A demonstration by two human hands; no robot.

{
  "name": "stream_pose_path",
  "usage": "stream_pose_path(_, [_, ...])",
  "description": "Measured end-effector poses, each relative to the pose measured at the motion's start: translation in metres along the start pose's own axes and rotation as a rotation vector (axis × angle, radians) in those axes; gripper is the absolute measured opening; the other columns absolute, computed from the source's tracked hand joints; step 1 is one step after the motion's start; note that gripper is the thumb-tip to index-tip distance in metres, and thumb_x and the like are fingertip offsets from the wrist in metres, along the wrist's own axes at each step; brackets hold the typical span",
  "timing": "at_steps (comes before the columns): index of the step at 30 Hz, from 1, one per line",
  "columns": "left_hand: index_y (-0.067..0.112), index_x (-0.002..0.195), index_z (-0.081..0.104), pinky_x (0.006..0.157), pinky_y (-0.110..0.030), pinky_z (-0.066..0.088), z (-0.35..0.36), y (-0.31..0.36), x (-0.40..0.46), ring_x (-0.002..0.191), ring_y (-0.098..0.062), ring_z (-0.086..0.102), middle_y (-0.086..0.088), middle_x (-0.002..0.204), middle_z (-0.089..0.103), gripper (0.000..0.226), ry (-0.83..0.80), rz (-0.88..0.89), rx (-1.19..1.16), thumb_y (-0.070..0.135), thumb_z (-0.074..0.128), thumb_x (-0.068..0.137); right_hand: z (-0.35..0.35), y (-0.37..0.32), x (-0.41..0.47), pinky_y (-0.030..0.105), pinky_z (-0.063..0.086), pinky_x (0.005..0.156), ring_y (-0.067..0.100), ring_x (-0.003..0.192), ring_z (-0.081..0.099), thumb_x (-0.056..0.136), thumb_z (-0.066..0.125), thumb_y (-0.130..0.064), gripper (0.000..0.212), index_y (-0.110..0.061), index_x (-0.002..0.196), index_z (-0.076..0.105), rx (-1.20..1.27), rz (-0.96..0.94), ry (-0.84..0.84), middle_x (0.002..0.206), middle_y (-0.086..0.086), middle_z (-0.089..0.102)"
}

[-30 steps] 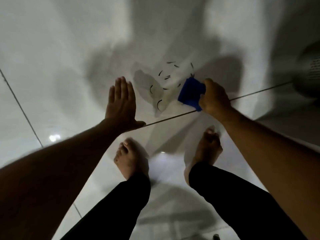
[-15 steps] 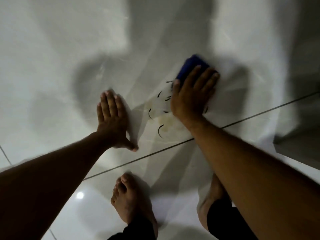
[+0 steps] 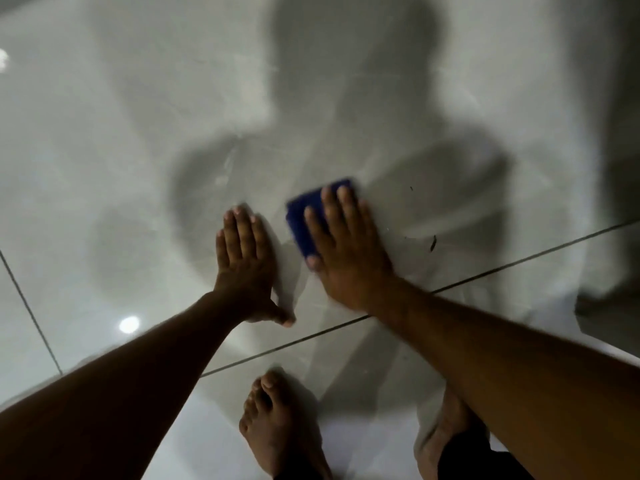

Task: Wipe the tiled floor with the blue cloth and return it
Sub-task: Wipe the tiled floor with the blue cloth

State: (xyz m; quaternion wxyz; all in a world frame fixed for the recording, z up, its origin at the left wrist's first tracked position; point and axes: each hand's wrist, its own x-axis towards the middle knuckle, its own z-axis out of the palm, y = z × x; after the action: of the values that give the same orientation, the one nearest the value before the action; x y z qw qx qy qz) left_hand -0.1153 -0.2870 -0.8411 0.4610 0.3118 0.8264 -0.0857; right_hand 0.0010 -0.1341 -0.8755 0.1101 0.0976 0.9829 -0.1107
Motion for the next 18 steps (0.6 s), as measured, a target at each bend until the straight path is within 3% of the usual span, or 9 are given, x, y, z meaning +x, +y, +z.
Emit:
stream_pose_path(3, [0.004,0.132,-0.047,0.103,-0.047,-0.032,-0.002,0.001,-0.003,0.127,-0.039,-0.052,-0.021,0.135,-0.059,0.184,-0.002,0.003,-0.009,0.079,0.08,0.022,-0.007,0.033,-0.056,0.054,0.002,0.121,0.04,0.15,-0.001,0.096,0.042,-0.047,0.075,-0.017,0.155,0.009,-0.108,-0.671,-0.22,0.163,0.02,0.001])
stream_pose_path(5, [0.004,0.132,-0.047,0.102,-0.047,-0.032,-0.003,0.0,-0.003,0.127,-0.039,-0.052,-0.021,0.135,-0.058,0.185,0.008,0.01,-0.002,0.079,0.08,0.021,-0.015,0.08,-0.03,0.054,0.009,0.121,0.038,0.15,0.005,0.094,0.047,-0.048,0.075,-0.017,0.154,0.014,-0.211,-0.861,-0.231,0.162,0.017,0.007])
stream_pose_path(6, [0.003,0.133,-0.046,0.102,-0.047,-0.032,-0.002,0.0,-0.002,0.127,-0.039,-0.052,-0.021,0.136,-0.058,0.185,0.012,0.006,-0.001,0.079,0.079,0.02,-0.02,0.092,-0.005,0.056,0.014,0.12,0.041,0.149,0.012,0.093,0.05,-0.047,0.075,-0.014,0.154,0.02,-0.229,-0.769,-0.158,0.161,0.02,0.015])
stream_pose_path(8, [0.003,0.135,-0.044,0.102,-0.047,-0.032,0.0,-0.002,0.0,0.128,-0.039,-0.051,-0.021,0.137,-0.057,0.186,0.022,0.001,0.005,0.081,0.078,0.018,-0.029,0.085,0.047,0.059,0.014,0.118,0.048,0.145,0.019,0.091,0.05,-0.047,0.076,-0.008,0.152,0.025,-0.217,-0.255,0.037,0.158,0.028,0.022])
stream_pose_path(10, [0.003,0.136,-0.042,0.103,-0.048,-0.031,0.002,-0.003,0.001,0.129,-0.039,-0.05,-0.021,0.139,-0.056,0.186,0.02,0.003,0.001,0.081,0.078,0.017,-0.032,0.04,0.062,0.06,0.008,0.119,0.05,0.146,0.011,0.092,0.042,-0.048,0.079,-0.006,0.153,0.019,-0.067,0.168,0.019,0.158,0.032,0.014])
stream_pose_path(11, [0.003,0.136,-0.042,0.103,-0.048,-0.031,0.002,-0.003,0.002,0.129,-0.039,-0.05,-0.021,0.138,-0.056,0.186,0.016,0.008,0.001,0.081,0.078,0.018,-0.026,0.019,0.051,0.061,0.006,0.119,0.051,0.146,0.006,0.092,0.041,-0.048,0.079,-0.006,0.154,0.015,-0.027,0.195,0.004,0.159,0.032,0.009])
stream_pose_path(12, [0.003,0.136,-0.043,0.103,-0.048,-0.031,0.003,-0.004,0.001,0.129,-0.039,-0.05,-0.021,0.138,-0.056,0.185,0.014,0.007,0.003,0.081,0.078,0.019,-0.017,0.006,0.027,0.061,0.005,0.119,0.051,0.146,0.0,0.093,0.043,-0.047,0.08,-0.007,0.155,0.012,-0.049,0.06,-0.049,0.16,0.031,0.004])
stream_pose_path(16, [0.002,0.135,-0.043,0.103,-0.049,-0.032,0.0,-0.004,-0.002,0.128,-0.04,-0.051,-0.022,0.137,-0.057,0.183,0.017,0.013,0.008,0.081,0.078,0.023,-0.017,0.033,-0.056,0.052,-0.009,0.118,0.038,0.15,-0.003,0.093,0.053,-0.041,0.076,-0.019,0.155,0.014,-0.275,-1.044,-0.452,0.164,0.016,0.004])
stream_pose_path(18, [0.002,0.135,-0.043,0.103,-0.049,-0.031,0.0,-0.004,-0.001,0.128,-0.041,-0.051,-0.023,0.137,-0.057,0.183,0.021,0.011,0.015,0.082,0.077,0.023,-0.024,0.065,-0.029,0.047,-0.013,0.118,0.032,0.151,-0.002,0.094,0.049,-0.042,0.073,-0.021,0.155,0.016,-0.296,-1.114,-0.417,0.165,0.012,0.006])
